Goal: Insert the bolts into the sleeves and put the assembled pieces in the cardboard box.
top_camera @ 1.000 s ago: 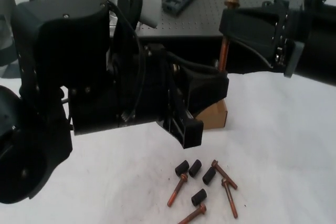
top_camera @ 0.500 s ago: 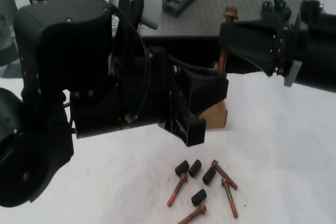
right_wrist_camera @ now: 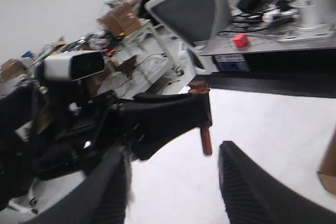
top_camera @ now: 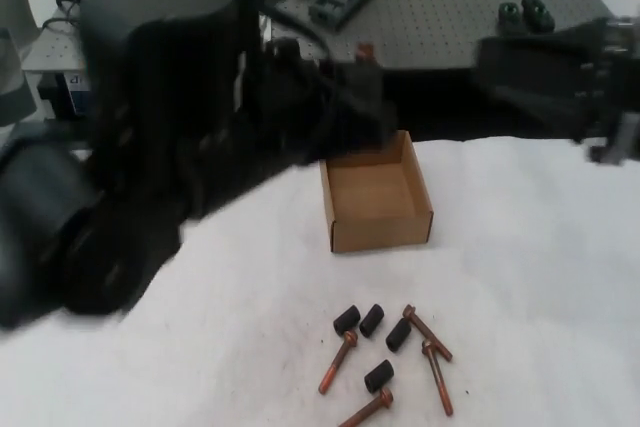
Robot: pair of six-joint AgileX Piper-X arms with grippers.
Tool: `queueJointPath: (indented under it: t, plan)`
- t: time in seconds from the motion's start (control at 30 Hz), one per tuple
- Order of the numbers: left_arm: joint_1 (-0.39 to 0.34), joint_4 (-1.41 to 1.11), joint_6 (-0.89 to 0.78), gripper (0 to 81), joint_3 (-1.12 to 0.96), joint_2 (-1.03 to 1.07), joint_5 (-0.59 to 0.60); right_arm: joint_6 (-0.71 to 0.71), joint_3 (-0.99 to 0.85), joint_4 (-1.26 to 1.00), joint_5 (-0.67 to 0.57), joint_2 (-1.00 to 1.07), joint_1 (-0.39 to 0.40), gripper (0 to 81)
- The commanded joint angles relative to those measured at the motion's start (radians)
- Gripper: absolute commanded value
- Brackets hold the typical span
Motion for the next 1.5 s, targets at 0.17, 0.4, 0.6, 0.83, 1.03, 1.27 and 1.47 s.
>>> queueJointPath:
  t: [0.17, 0.4, 0.6, 0.83, 1.03, 1.27, 1.47]
  plan:
    - [0.088, 0.466, -0.015, 0.7, -0.638, 0.581, 0.046, -0.086, -0.003, 0.289, 0.183, -0.066, -0.085, 38.1]
    - [0.087, 0.786, 0.019, 0.5, -1.200, 1.013, 0.123, -0.086, -0.003, 0.379, 0.259, -0.066, -0.085, 38.1]
    - [0.087, 0.816, -0.108, 6.6, -1.372, 1.166, 0.224, -0.086, -0.003, 0.374, 0.267, -0.066, -0.085, 38.1]
    - [0.087, 0.819, -0.150, 37.6, -1.381, 1.164, 0.263, -0.086, -0.003, 0.370, 0.267, -0.066, -0.085, 38.1]
    - [0.095, 1.051, 0.058, 30.2, -1.399, 1.018, 0.241, -0.179, -0.003, 0.398, 0.295, -0.052, -0.085, 38.1]
    - [0.096, 1.238, 0.277, 28.4, -1.145, 0.801, 0.055, -0.354, -0.019, 0.477, 0.382, 0.269, -0.019, 38.1]
    - [0.097, 0.950, 0.235, 28.4, -0.616, 0.528, 0.014, -0.484, -0.134, 0.495, 0.496, 0.637, 0.082, 38.1]
